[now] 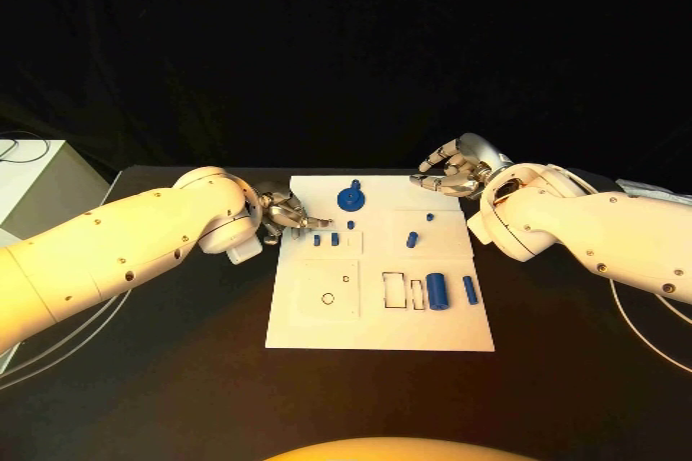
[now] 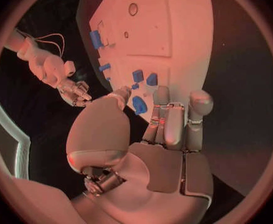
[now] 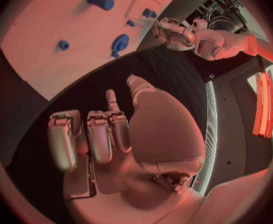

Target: Assemble the parts on the task board

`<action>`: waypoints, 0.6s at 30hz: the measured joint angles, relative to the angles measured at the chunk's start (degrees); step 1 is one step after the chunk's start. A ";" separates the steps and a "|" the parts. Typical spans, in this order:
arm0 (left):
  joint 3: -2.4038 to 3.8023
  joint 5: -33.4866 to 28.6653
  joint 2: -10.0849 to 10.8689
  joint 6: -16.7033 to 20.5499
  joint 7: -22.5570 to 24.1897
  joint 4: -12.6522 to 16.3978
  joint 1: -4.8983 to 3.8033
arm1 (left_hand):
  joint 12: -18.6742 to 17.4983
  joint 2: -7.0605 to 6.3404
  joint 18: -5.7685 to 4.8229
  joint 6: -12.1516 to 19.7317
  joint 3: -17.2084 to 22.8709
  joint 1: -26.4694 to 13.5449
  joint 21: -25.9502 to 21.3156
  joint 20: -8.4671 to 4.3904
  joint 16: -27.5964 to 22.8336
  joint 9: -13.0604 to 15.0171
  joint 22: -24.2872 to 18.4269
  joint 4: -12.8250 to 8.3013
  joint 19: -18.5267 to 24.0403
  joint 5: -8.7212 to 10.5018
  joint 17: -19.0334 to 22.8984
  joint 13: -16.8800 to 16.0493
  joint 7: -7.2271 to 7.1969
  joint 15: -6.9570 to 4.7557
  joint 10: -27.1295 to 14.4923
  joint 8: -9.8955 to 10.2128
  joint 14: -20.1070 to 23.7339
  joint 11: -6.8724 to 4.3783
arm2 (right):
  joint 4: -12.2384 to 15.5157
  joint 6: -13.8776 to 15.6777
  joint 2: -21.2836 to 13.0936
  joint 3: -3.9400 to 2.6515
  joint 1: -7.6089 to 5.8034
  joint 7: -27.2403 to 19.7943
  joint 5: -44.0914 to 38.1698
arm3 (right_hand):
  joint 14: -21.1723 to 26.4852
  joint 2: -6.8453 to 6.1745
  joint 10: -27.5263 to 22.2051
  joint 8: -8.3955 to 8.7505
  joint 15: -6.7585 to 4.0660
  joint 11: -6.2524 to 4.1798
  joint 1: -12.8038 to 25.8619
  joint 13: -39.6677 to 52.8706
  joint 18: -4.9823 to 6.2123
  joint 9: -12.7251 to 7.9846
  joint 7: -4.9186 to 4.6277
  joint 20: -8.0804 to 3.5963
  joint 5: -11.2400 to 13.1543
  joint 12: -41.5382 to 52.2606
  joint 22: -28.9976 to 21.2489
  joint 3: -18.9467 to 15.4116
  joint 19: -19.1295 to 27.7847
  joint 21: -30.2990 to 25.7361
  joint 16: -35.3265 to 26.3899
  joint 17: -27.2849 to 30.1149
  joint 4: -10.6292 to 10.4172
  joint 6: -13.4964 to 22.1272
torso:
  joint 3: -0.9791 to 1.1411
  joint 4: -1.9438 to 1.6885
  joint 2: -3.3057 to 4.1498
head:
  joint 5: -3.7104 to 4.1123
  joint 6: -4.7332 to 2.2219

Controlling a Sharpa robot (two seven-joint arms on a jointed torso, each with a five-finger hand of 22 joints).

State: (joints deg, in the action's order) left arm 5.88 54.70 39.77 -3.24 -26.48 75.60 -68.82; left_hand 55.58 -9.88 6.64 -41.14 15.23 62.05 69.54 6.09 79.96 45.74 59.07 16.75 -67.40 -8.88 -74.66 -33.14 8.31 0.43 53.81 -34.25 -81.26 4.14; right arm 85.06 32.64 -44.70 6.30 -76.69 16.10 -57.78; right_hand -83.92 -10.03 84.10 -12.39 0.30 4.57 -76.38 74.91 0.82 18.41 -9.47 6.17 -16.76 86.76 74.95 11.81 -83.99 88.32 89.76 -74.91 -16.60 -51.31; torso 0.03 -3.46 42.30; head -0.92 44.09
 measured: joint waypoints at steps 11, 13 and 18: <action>0.55 -5.74 0.42 4.96 5.66 -0.61 0.01 | -1.45 2.90 2.63 2.20 1.99 13.41 -10.50 1.48 -7.27 -5.21 -12.18 -1.47 9.94 -1.58 12.14 3.52 1.45 1.30 -5.29 1.00 9.39 1.24 | 0.06 0.00 -0.13 0.00 0.01 0.00 0.00 | 0.00 0.00 0.00 0.00 0.00 0.00 0.00 -0.01 0.00 0.00 0.00 0.00 0.00 0.00 -0.01 0.00 0.00 0.00 0.00 0.00 0.00 0.00 | 0.06 0.09 0.05 | 0.03 -0.25; 0.56 -5.25 0.16 6.24 8.32 -0.86 0.02 | -3.30 1.51 3.16 1.68 7.96 19.58 -12.94 1.34 -8.91 -8.06 -14.78 -2.97 11.79 -1.59 15.33 5.67 1.56 1.40 -6.39 2.13 11.75 1.43 | 0.06 0.00 -0.15 0.00 0.01 -0.05 0.00 | 0.00 0.00 0.00 0.00 0.00 0.00 0.00 -0.01 0.00 0.00 0.00 0.00 0.00 0.00 -0.01 0.03 0.00 0.00 0.00 0.00 -0.03 0.00 | 0.07 0.11 0.05 | 0.07 -0.33; 0.56 -0.06 -1.05 10.28 16.83 -0.97 0.45 | -9.42 -2.86 3.31 -2.42 17.16 23.01 -14.19 1.18 -11.16 -13.99 -15.73 -6.05 12.84 -0.98 20.98 12.30 1.12 1.22 -5.02 3.93 15.38 1.18 | 0.05 0.00 -0.15 0.00 0.01 -0.20 0.18 | 0.00 0.00 -0.61 -0.23 0.00 -0.01 0.00 -0.01 0.00 0.00 0.20 0.00 0.00 -2.66 -0.01 0.72 0.00 -0.84 -0.58 0.00 0.07 0.20 | 0.10 0.15 0.08 | 0.20 -0.71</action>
State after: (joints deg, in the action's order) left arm 6.43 54.64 38.71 7.04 -9.65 74.63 -68.38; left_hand 46.16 -12.74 9.95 -43.55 32.39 85.06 55.36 7.26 68.80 31.75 43.34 10.70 -54.56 -9.86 -53.68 -20.84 9.43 1.65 48.79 -30.32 -65.88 5.31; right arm 85.11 32.65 -44.85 6.30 -76.68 15.89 -57.60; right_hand -83.92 -10.03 83.49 -12.63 0.30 4.56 -76.38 74.90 0.82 18.41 -9.27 6.17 -16.76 84.10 74.94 12.53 -83.99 87.48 89.18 -74.91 -16.53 -51.11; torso 0.13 -3.30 42.37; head -0.71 43.38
